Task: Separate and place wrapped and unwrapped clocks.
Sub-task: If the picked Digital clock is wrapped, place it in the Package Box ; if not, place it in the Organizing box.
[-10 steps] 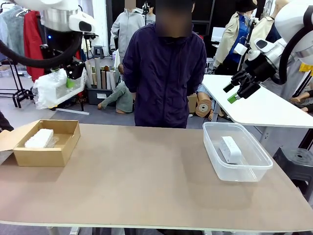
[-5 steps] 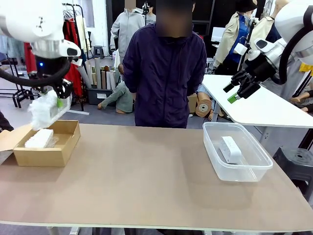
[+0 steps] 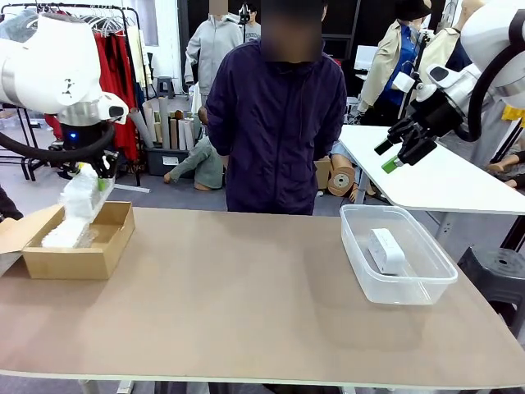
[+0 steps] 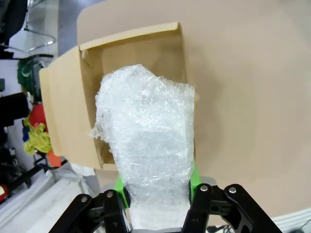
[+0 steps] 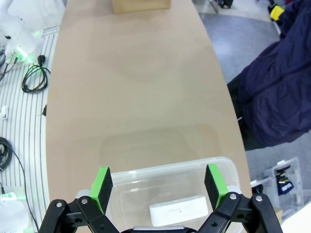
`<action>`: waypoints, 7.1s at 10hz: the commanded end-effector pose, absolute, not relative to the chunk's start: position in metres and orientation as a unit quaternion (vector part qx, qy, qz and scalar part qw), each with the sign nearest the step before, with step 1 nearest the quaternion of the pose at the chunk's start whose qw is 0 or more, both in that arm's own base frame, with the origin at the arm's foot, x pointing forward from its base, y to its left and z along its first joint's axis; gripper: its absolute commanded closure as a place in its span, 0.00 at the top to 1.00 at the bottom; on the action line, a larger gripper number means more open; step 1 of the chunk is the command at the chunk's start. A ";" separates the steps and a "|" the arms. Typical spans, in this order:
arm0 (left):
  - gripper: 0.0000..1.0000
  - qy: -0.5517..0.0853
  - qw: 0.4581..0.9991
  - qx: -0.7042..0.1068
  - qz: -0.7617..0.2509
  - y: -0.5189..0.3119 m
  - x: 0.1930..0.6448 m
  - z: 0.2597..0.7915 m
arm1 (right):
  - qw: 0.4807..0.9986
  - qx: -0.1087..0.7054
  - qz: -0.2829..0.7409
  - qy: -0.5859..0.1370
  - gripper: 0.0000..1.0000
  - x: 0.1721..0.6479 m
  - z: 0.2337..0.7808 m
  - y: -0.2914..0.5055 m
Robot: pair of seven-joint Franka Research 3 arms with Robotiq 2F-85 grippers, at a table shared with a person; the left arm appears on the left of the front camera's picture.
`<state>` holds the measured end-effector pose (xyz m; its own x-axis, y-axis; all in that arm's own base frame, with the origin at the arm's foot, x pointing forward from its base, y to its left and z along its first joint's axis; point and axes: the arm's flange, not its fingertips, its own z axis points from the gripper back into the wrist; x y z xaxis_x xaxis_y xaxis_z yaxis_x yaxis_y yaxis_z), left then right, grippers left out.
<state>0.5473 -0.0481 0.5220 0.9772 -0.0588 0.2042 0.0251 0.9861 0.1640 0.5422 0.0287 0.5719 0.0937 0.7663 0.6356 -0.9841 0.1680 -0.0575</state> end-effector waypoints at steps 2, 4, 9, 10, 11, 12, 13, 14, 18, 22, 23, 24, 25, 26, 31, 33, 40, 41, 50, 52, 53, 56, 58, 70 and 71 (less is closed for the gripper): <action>0.00 -0.100 0.991 0.085 0.006 -0.046 0.562 0.527 | 0.712 0.198 0.615 -0.277 1.00 0.543 0.573 0.029; 0.00 -0.101 0.992 0.081 -0.005 -0.044 0.558 0.517 | 0.712 0.198 0.615 -0.277 1.00 0.543 0.573 0.029; 0.00 -0.088 0.992 0.080 0.035 -0.039 0.581 0.506 | 0.712 0.198 0.615 -0.277 1.00 0.543 0.573 0.029; 0.00 -0.077 0.994 0.068 0.040 -0.033 0.591 0.496 | 0.712 0.198 0.615 -0.277 1.00 0.543 0.573 0.029; 0.00 -0.083 0.994 0.065 0.041 -0.029 0.594 0.489 | 0.712 0.198 0.615 -0.277 1.00 0.543 0.573 0.029; 0.00 -0.078 0.994 0.060 0.045 -0.024 0.596 0.484 | 0.712 0.198 0.615 -0.277 1.00 0.543 0.573 0.029; 0.00 -0.069 0.995 0.057 0.039 -0.019 0.600 0.475 | 0.712 0.198 0.615 -0.277 1.00 0.543 0.573 0.029; 0.00 -0.063 0.996 0.054 0.025 -0.015 0.607 0.466 | 0.712 0.198 0.615 -0.277 1.00 0.543 0.573 0.029; 0.00 -0.038 0.998 0.041 -0.015 -0.012 0.627 0.426 | 0.712 0.198 0.615 -0.277 1.00 0.543 0.573 0.029; 0.00 -0.027 0.998 0.050 -0.023 -0.014 0.636 0.392 | 0.712 0.198 0.615 -0.277 1.00 0.543 0.573 0.029; 0.00 -0.021 0.998 0.045 -0.027 -0.016 0.637 0.385 | 0.712 0.198 0.615 -0.277 1.00 0.543 0.573 0.029; 0.00 -0.014 0.999 0.041 -0.026 -0.018 0.639 0.377 | 0.712 0.198 0.615 -0.277 1.00 0.543 0.573 0.029; 0.00 -0.008 0.999 0.037 -0.027 -0.020 0.639 0.369 | 0.712 0.198 0.615 -0.277 1.00 0.543 0.573 0.029; 0.00 -0.004 0.999 0.035 -0.025 -0.019 0.640 0.365 | 0.712 0.198 0.615 -0.277 1.00 0.543 0.573 0.029; 0.71 0.001 0.999 0.040 -0.012 -0.015 0.638 0.358 | 0.712 0.198 0.615 -0.277 1.00 0.543 0.573 0.029; 1.00 -0.004 0.999 0.044 -0.008 -0.019 0.635 0.365 | 0.712 0.198 0.615 -0.277 1.00 0.543 0.573 0.029; 1.00 -0.020 0.999 0.033 -0.010 -0.030 0.616 0.420 | 0.712 0.198 0.615 -0.277 1.00 0.543 0.573 0.029; 1.00 -0.023 0.999 0.028 -0.011 -0.031 0.614 0.427 | 0.712 0.198 0.615 -0.277 1.00 0.543 0.573 0.029; 1.00 -0.027 0.999 0.036 -0.010 -0.033 0.619 0.431 | 0.712 0.198 0.615 -0.277 1.00 0.543 0.573 0.029; 1.00 -0.027 0.999 0.036 -0.010 -0.033 0.619 0.431 | 0.712 0.198 0.615 -0.277 1.00 0.543 0.573 0.029; 1.00 -0.027 0.999 0.036 -0.010 -0.033 0.619 0.431 | 0.712 0.198 0.615 -0.277 1.00 0.543 0.573 0.029; 1.00 0.046 0.990 -0.059 -0.120 -0.030 0.613 0.447 | 0.712 0.198 0.615 -0.277 1.00 0.543 0.573 0.029; 1.00 0.065 0.970 -0.113 -0.205 -0.022 0.609 0.468 | 0.712 0.198 0.615 -0.277 1.00 0.543 0.573 0.029; 1.00 -0.239 0.686 -0.308 -0.614 -0.002 0.566 0.569 | 0.712 0.198 0.615 -0.277 1.00 0.543 0.573 0.029; 1.00 -0.241 0.668 -0.296 -0.639 0.001 0.562 0.570 | 0.712 0.198 0.615 -0.277 1.00 0.543 0.573 0.029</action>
